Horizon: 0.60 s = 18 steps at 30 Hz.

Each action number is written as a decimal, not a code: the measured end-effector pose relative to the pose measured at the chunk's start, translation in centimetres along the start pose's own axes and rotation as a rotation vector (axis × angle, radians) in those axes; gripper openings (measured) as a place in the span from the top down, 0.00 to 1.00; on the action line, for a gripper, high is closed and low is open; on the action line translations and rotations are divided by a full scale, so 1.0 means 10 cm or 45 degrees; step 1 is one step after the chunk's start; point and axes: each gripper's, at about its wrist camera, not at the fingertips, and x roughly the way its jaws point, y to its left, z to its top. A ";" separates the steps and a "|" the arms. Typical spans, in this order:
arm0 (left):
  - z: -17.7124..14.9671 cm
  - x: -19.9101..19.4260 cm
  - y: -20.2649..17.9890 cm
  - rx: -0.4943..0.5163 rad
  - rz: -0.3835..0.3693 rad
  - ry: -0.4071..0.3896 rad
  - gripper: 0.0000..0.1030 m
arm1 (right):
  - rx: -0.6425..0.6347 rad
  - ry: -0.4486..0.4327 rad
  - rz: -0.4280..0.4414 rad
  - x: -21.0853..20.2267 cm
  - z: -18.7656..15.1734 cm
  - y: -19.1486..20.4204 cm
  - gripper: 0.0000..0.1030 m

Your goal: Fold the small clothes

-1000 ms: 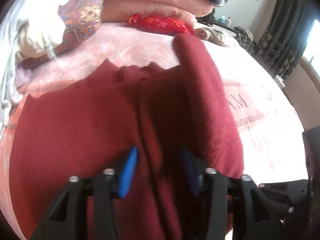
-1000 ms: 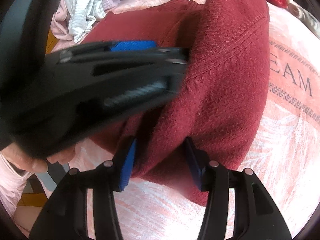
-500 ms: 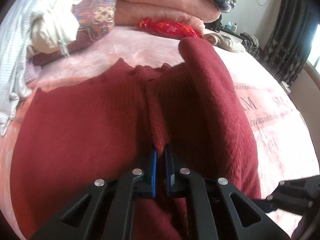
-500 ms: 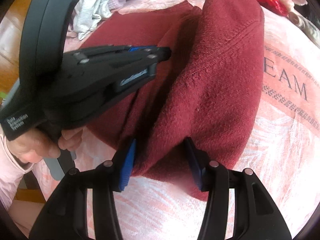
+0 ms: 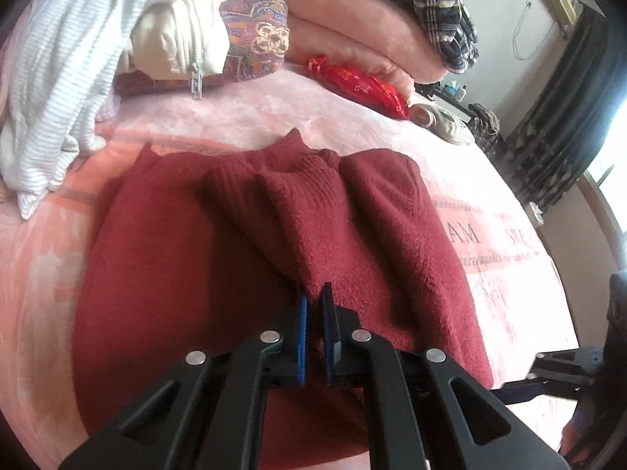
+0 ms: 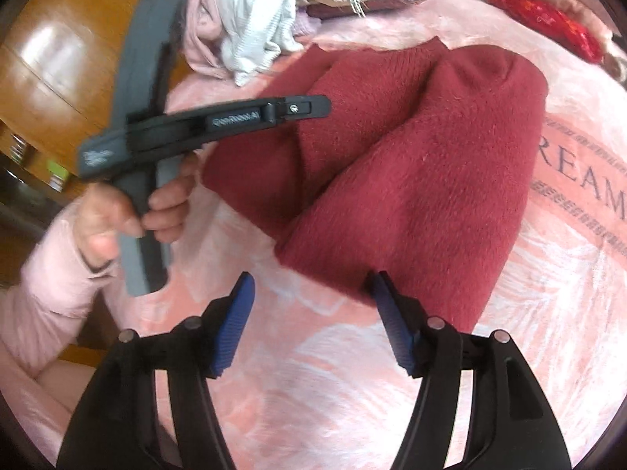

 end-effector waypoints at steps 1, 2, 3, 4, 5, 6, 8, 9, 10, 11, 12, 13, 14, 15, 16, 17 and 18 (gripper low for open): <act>-0.01 0.08 0.04 0.016 0.021 0.020 0.94 | 0.032 -0.007 0.007 -0.03 0.01 -0.05 0.37; -0.03 0.15 0.08 0.014 0.028 0.035 0.94 | 0.052 -0.017 -0.004 -0.06 0.00 -0.10 0.37; -0.05 0.22 0.12 0.010 0.023 0.050 0.93 | 0.078 -0.025 -0.022 -0.07 0.00 -0.15 0.37; -0.08 0.28 0.14 0.010 0.025 0.059 0.93 | 0.103 -0.020 -0.031 -0.06 0.00 -0.19 0.37; -0.11 0.30 0.15 0.015 0.024 0.057 0.93 | 0.118 -0.005 -0.035 -0.07 0.02 -0.18 0.37; -0.11 0.32 0.14 0.033 0.027 0.049 0.93 | 0.129 0.014 -0.039 -0.03 0.00 -0.23 0.37; -0.12 0.30 0.12 0.046 0.032 0.044 0.93 | 0.157 0.049 -0.038 0.07 -0.04 -0.32 0.39; -0.12 0.29 0.10 0.052 0.032 0.042 0.93 | 0.169 0.061 -0.037 0.09 -0.10 -0.34 0.39; -0.12 0.28 0.10 0.055 0.032 0.040 0.93 | 0.171 0.072 -0.040 0.15 -0.10 -0.35 0.39; -0.13 0.27 0.10 0.057 0.029 0.037 0.90 | 0.170 0.079 -0.045 0.19 -0.11 -0.36 0.39; -0.14 0.25 0.09 0.056 0.025 0.033 0.87 | 0.167 0.081 -0.049 0.22 -0.10 -0.36 0.39; -0.14 0.23 0.10 0.049 0.020 0.028 0.81 | 0.160 0.081 -0.052 0.22 -0.10 -0.35 0.38; -0.15 0.20 0.11 0.034 0.017 0.029 0.62 | 0.156 0.082 -0.054 0.23 -0.09 -0.36 0.38; -0.16 0.18 0.12 0.012 0.014 0.037 0.50 | 0.150 0.083 -0.058 0.22 -0.09 -0.36 0.38; -0.17 0.15 0.15 -0.030 -0.011 0.052 0.36 | 0.151 0.083 -0.055 0.23 -0.08 -0.38 0.38; -0.19 0.13 0.16 -0.061 -0.047 0.061 0.35 | 0.155 0.082 -0.052 0.27 -0.04 -0.38 0.38; -0.21 0.11 0.16 -0.085 -0.083 0.073 0.34 | 0.158 0.081 -0.049 0.29 -0.03 -0.39 0.38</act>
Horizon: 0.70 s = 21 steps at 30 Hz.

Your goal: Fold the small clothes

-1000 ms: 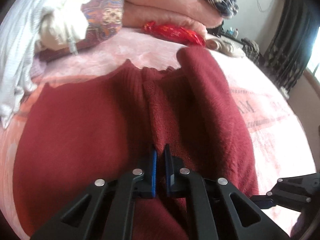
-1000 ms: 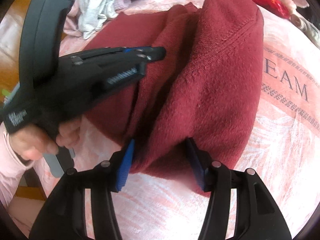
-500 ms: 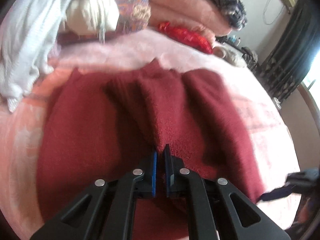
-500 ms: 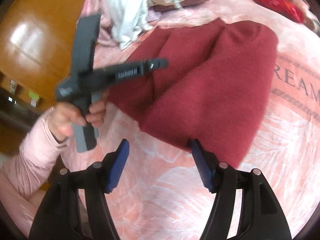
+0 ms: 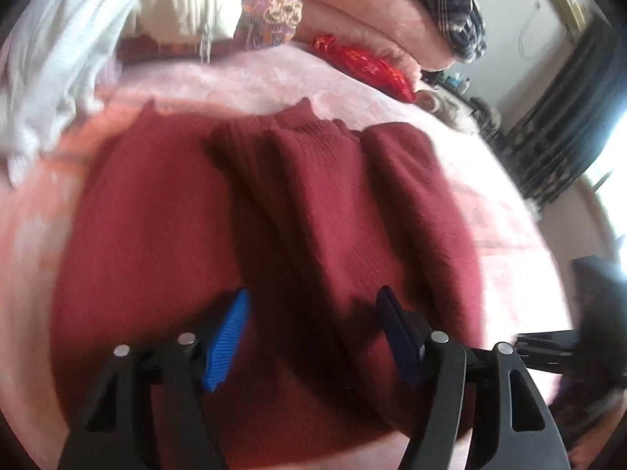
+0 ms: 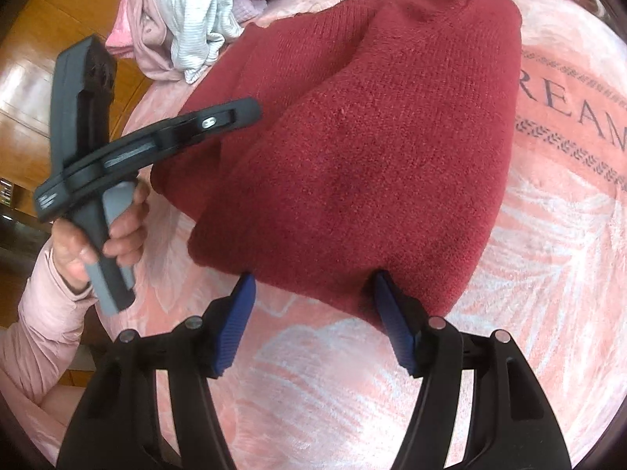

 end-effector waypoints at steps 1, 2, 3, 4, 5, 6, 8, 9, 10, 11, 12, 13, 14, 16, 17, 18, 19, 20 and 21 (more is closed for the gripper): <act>-0.03 -0.03 -0.01 -0.017 -0.032 0.009 0.34 | 0.002 -0.002 0.003 -0.01 0.00 0.00 0.38; -0.05 -0.05 -0.03 -0.015 -0.030 0.007 0.34 | 0.006 -0.007 0.009 -0.02 -0.01 0.00 0.38; -0.05 -0.08 -0.06 -0.005 -0.006 -0.001 0.34 | 0.009 -0.010 0.014 -0.05 -0.04 -0.02 0.37; -0.04 -0.13 -0.12 0.021 0.030 -0.032 0.34 | 0.013 -0.014 0.015 -0.08 -0.05 -0.02 0.37; -0.02 -0.18 -0.17 0.043 0.048 -0.064 0.34 | 0.016 -0.017 0.015 -0.10 -0.06 -0.02 0.37; 0.01 -0.25 -0.24 0.076 0.066 -0.106 0.34 | 0.016 -0.019 0.018 -0.13 -0.08 -0.01 0.37; 0.08 -0.34 -0.36 0.112 0.087 -0.158 0.34 | 0.000 -0.020 0.018 -0.25 -0.16 0.00 0.37; 0.12 -0.37 -0.41 0.123 0.080 -0.179 0.34 | -0.007 -0.020 0.008 -0.29 -0.18 0.00 0.37; 0.17 -0.38 -0.48 0.138 0.057 -0.189 0.34 | -0.007 -0.019 -0.013 -0.33 -0.21 0.00 0.37; 0.21 -0.35 -0.54 0.148 0.045 -0.181 0.33 | -0.002 -0.021 -0.031 -0.36 -0.22 -0.01 0.37; 0.24 -0.30 -0.59 0.154 0.036 -0.162 0.33 | 0.005 -0.025 -0.060 -0.42 -0.24 -0.05 0.37; 0.29 -0.18 -0.65 0.156 0.015 -0.118 0.33 | 0.009 -0.032 -0.085 -0.46 -0.26 -0.09 0.37; 0.32 -0.08 -0.69 0.151 0.008 -0.086 0.33 | 0.013 -0.038 -0.118 -0.48 -0.25 -0.12 0.37; 0.40 0.23 -0.74 0.123 0.011 0.003 0.33 | 0.031 -0.068 -0.174 -0.55 -0.25 -0.23 0.37; 0.43 0.35 -0.74 0.105 0.020 0.029 0.33 | 0.040 -0.078 -0.179 -0.57 -0.24 -0.27 0.37; 0.45 0.46 -0.74 0.088 0.022 0.055 0.33 | 0.046 -0.088 -0.183 -0.59 -0.24 -0.31 0.37; 0.49 0.60 -0.74 0.068 0.017 0.082 0.33 | 0.051 -0.095 -0.190 -0.60 -0.25 -0.36 0.37; 0.52 0.69 -0.73 0.053 0.015 0.100 0.29 | 0.057 -0.096 -0.189 -0.61 -0.26 -0.40 0.37; 0.54 0.73 -0.73 0.045 0.007 0.110 0.28 | 0.064 -0.096 -0.182 -0.60 -0.27 -0.44 0.37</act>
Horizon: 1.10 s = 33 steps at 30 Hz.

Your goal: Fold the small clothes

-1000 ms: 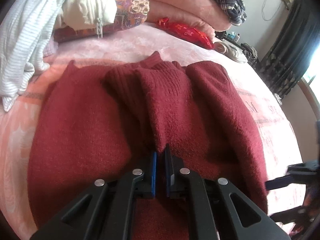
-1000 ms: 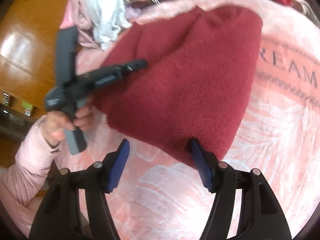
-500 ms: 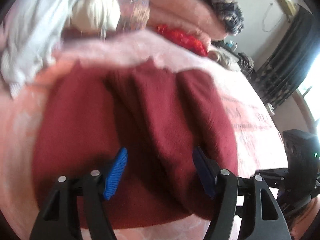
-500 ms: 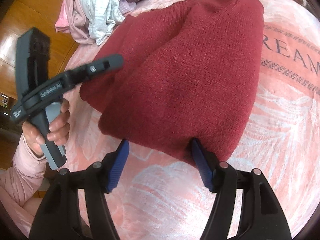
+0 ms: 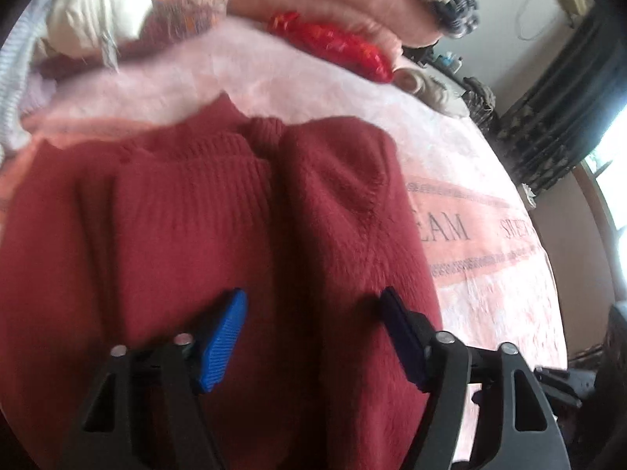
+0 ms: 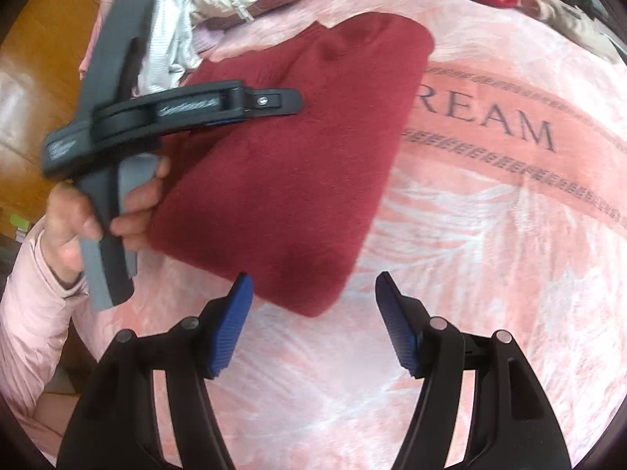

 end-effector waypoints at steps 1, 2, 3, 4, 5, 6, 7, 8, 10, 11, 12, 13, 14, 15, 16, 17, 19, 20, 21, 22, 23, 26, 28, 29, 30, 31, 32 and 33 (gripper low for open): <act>0.03 0.03 -0.01 -0.016 -0.011 0.005 0.28 | 0.012 0.004 0.009 0.01 -0.02 -0.05 0.37; 0.05 0.04 -0.02 -0.021 -0.029 0.014 0.31 | 0.019 0.008 0.013 0.02 -0.03 -0.08 0.37; 0.06 0.05 -0.03 -0.016 -0.058 0.026 0.40 | 0.027 0.009 0.018 0.03 -0.05 -0.12 0.37; 0.07 0.06 -0.05 -0.013 -0.099 0.039 0.70 | 0.039 0.006 0.029 0.02 -0.07 -0.17 0.37; 0.05 0.07 -0.03 -0.027 -0.145 0.064 0.79 | 0.049 0.004 0.040 0.02 -0.09 -0.20 0.37; 0.05 0.08 0.00 -0.055 -0.158 0.066 0.83 | 0.064 0.003 0.054 0.01 -0.10 -0.24 0.37; 0.02 0.06 0.03 -0.078 -0.163 0.041 0.89 | 0.072 0.002 0.056 0.00 -0.07 -0.25 0.37; 0.00 0.02 0.05 -0.088 -0.171 0.019 0.90 | 0.075 -0.001 0.056 -0.02 -0.07 -0.27 0.37; -0.08 -0.17 0.12 -0.114 -0.206 -0.082 0.90 | 0.067 -0.013 0.053 -0.07 -0.08 -0.27 0.37; -0.14 -0.30 0.16 -0.107 -0.211 -0.127 0.91 | 0.063 -0.017 0.054 -0.08 -0.07 -0.27 0.37; -0.17 -0.41 0.19 -0.098 -0.212 -0.156 0.91 | 0.061 -0.022 0.056 -0.10 -0.06 -0.26 0.37; -0.25 -0.58 0.26 -0.085 -0.215 -0.205 0.91 | 0.059 -0.027 0.062 -0.11 -0.06 -0.26 0.37; -0.29 -0.70 0.32 -0.073 -0.213 -0.237 0.91 | 0.059 -0.031 0.067 -0.11 -0.05 -0.25 0.37; -0.36 -0.86 0.42 -0.069 -0.192 -0.277 0.91 | 0.062 -0.033 0.075 -0.10 -0.04 -0.23 0.37; -0.40 -0.95 0.49 -0.084 -0.188 -0.305 0.91 | 0.062 -0.030 0.082 -0.09 -0.02 -0.22 0.37; -0.46 -1.07 0.59 -0.095 -0.188 -0.342 0.91 | 0.054 -0.026 0.091 -0.07 0.00 -0.17 0.37; -0.49 -1.08 0.70 -0.065 -0.123 -0.333 0.91 | 0.038 -0.020 0.093 0.00 0.03 -0.07 0.37; -0.48 -0.99 0.76 -0.076 -0.105 -0.298 0.91 | 0.034 -0.014 0.087 0.02 0.05 -0.04 0.37; -0.48 -0.90 0.83 -0.099 -0.109 -0.261 0.91 | 0.025 -0.004 0.070 0.05 0.07 0.02 0.37; -0.48 -0.73 0.90 -0.134 -0.101 -0.208 0.90 | 0.014 0.004 0.049 0.09 0.09 0.06 0.37; -0.50 -0.61 0.95 -0.148 -0.096 -0.183 0.89 | 0.009 0.011 0.038 0.12 0.12 0.11 0.37; -0.53 -0.51 0.92 -0.131 -0.079 -0.198 0.86 | -0.004 0.024 0.014 0.18 0.13 0.16 0.37; -0.52 -0.60 0.88 -0.110 -0.051 -0.201 0.72 | -0.002 0.029 0.008 0.20 0.14 0.15 0.37; -0.53 -0.66 0.88 -0.124 -0.028 -0.201 0.39 | 0.006 0.031 0.015 0.21 0.14 0.14 0.37; -0.56 -0.69 0.89 -0.138 -0.022 -0.198 0.31 | 0.011 0.031 0.017 0.22 0.14 0.14 0.37; -0.60 -0.74 0.91 -0.156 -0.041 -0.200 0.20 | 0.013 0.031 0.017 0.22 0.14 0.12 0.37; -0.62 -0.76 0.92 -0.166 -0.049 -0.200 0.20 | 0.017 0.032 0.017 0.23 0.14 0.12 0.37; -0.64 -0.77 0.93 -0.178 -0.041 -0.185 0.19 | 0.019 0.032 0.019 0.23 0.13 0.11 0.37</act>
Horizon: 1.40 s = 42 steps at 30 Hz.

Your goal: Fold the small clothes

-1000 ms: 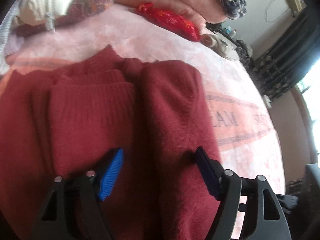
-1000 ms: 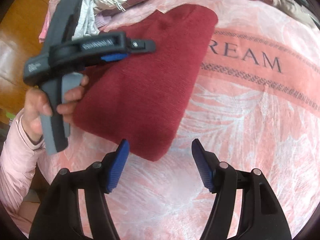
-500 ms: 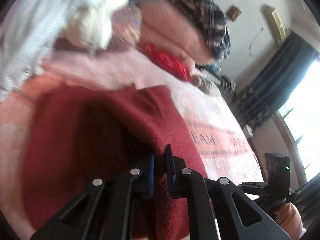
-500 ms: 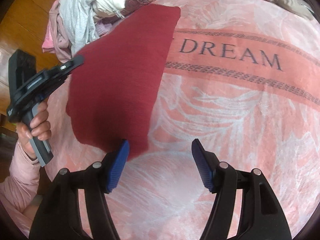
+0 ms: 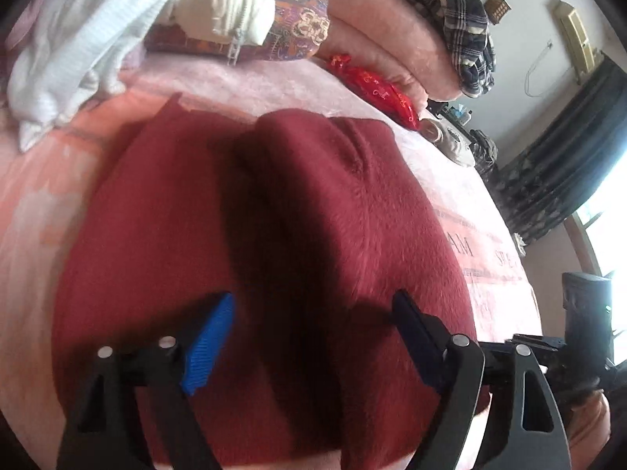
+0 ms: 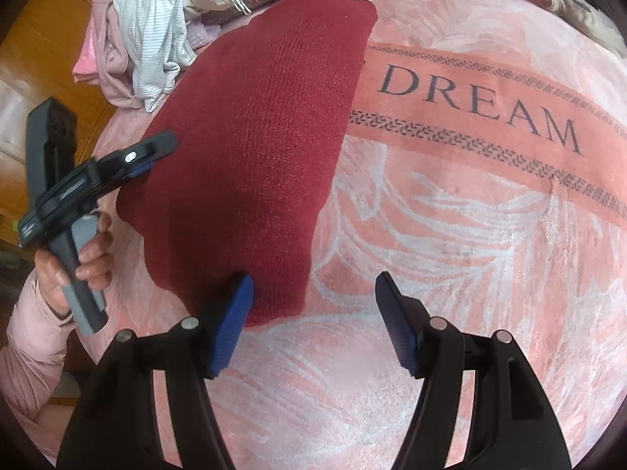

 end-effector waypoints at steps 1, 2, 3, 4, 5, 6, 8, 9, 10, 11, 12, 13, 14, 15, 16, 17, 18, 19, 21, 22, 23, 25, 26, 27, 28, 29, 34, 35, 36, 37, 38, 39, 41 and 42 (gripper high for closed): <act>-0.02 0.00 0.02 -0.009 -0.001 0.012 0.16 | 0.000 0.000 0.000 0.00 -0.01 0.00 0.37; -0.03 0.01 0.03 -0.022 -0.008 0.028 0.15 | -0.001 -0.001 -0.004 -0.01 -0.01 0.00 0.37; -0.02 0.04 0.02 -0.028 0.004 0.042 0.15 | -0.003 -0.003 -0.006 -0.01 -0.01 0.01 0.37; -0.03 0.06 0.03 -0.032 0.011 0.046 0.13 | -0.004 -0.005 -0.005 -0.02 -0.01 0.02 0.37; -0.02 0.08 0.02 -0.039 0.014 0.053 0.10 | -0.006 -0.006 -0.007 -0.03 -0.01 0.03 0.37; 0.01 0.12 0.01 -0.045 0.018 0.075 0.08 | -0.010 -0.007 -0.008 -0.03 -0.01 0.03 0.37; 0.05 0.19 -0.02 -0.053 0.012 0.108 0.05 | -0.006 -0.007 -0.004 -0.02 -0.02 0.02 0.37; 0.07 0.23 -0.04 -0.061 0.005 0.118 0.05 | 0.000 -0.005 0.000 -0.01 -0.02 0.01 0.37; 0.07 0.25 -0.04 -0.066 -0.003 0.128 0.04 | 0.003 -0.004 0.002 -0.01 -0.02 0.01 0.37; 0.08 0.27 -0.06 -0.065 -0.011 0.137 0.05 | 0.004 -0.005 0.001 -0.01 -0.03 0.01 0.37; 0.08 0.29 -0.09 -0.059 -0.010 0.141 0.05 | 0.004 -0.005 -0.001 -0.01 -0.03 0.01 0.37; 0.08 0.29 -0.12 -0.053 -0.010 0.140 0.10 | 0.003 -0.007 -0.002 -0.02 -0.03 0.01 0.37; 0.07 0.28 -0.15 -0.056 -0.033 0.144 0.21 | 0.004 -0.009 -0.003 -0.02 -0.03 0.01 0.37; 0.05 0.26 -0.16 -0.067 -0.050 0.155 0.23 | 0.005 -0.011 -0.004 -0.03 -0.03 0.01 0.37; 0.04 0.26 -0.19 -0.087 -0.083 0.175 0.23 | 0.005 -0.013 -0.002 -0.03 -0.02 0.01 0.37; 0.02 0.27 -0.22 -0.090 -0.115 0.202 0.22 | 0.008 -0.014 -0.001 -0.03 -0.02 0.01 0.37; 0.01 0.32 -0.23 -0.091 -0.141 0.241 0.21 | 0.010 -0.014 -0.001 -0.03 -0.02 0.01 0.37; -0.01 0.39 -0.24 -0.103 -0.157 0.284 0.14 | 0.009 -0.013 -0.003 -0.02 -0.02 0.01 0.37; -0.05 0.49 -0.25 -0.107 -0.174 0.309 0.08 | 0.007 -0.012 -0.007 -0.01 -0.02 0.03 0.37; -0.07 0.51 -0.28 -0.079 -0.160 0.299 0.07 | 0.005 -0.012 -0.008 0.00 -0.02 0.03 0.37; -0.07 0.52 -0.32 -0.055 -0.150 0.295 0.08 | 0.003 -0.013 -0.008 -0.01 -0.01 0.02 0.37; -0.09 0.48 -0.34 -0.041 -0.143 0.273 0.30 | 0.016 -0.017 0.010 -0.02 0.01 0.00 0.37; -0.09 0.46 -0.36 -0.024 -0.162 0.266 0.49 | 0.023 -0.018 0.023 -0.02 0.02 -0.01 0.37; -0.09 0.43 -0.37 -0.002 -0.170 0.261 0.54 | 0.041 -0.024 0.047 -0.03 0.03 -0.02 0.37; -0.08 0.40 -0.37 0.008 -0.188 0.249 0.67 | 0.054 -0.029 0.066 -0.04 0.04 -0.03 0.37; -0.08 0.37 -0.36 0.009 -0.209 0.238 0.72 | 0.065 -0.034 0.090 -0.06 0.05 -0.03 0.37; 0.07 0.04 -0.22 0.023 -0.286 0.183 0.76 | 0.066 -0.071 0.218 -0.16 0.11 0.04 0.37; 0.11 -0.05 -0.19 0.039 -0.288 0.172 0.76 | 0.063 -0.077 0.236 -0.17 0.12 0.06 0.37; 0.17 -0.14 -0.17 0.059 -0.286 0.163 0.76 | 0.060 -0.082 0.250 -0.17 0.13 0.08 0.37; 0.23 -0.25 -0.13 0.091 -0.280 0.157 0.76 | 0.054 -0.084 0.262 -0.17 0.14 0.11 0.37; 0.31 -0.37 -0.09 0.128 -0.270 0.156 0.76 | 0.047 -0.081 0.275 -0.16 0.16 0.14 0.37; 0.36 -0.43 -0.06 0.148 -0.263 0.159 0.76 | 0.043 -0.074 0.287 -0.14 0.17 0.18 0.37; 0.49 -0.61 0.04 0.204 -0.244 0.172 0.76 | 0.034 -0.062 0.298 -0.08 0.18 0.24 0.37; 0.55 -0.67 0.10 0.256 -0.218 0.192 0.76 | 0.020 -0.053 0.303 -0.04 0.18 0.29 0.37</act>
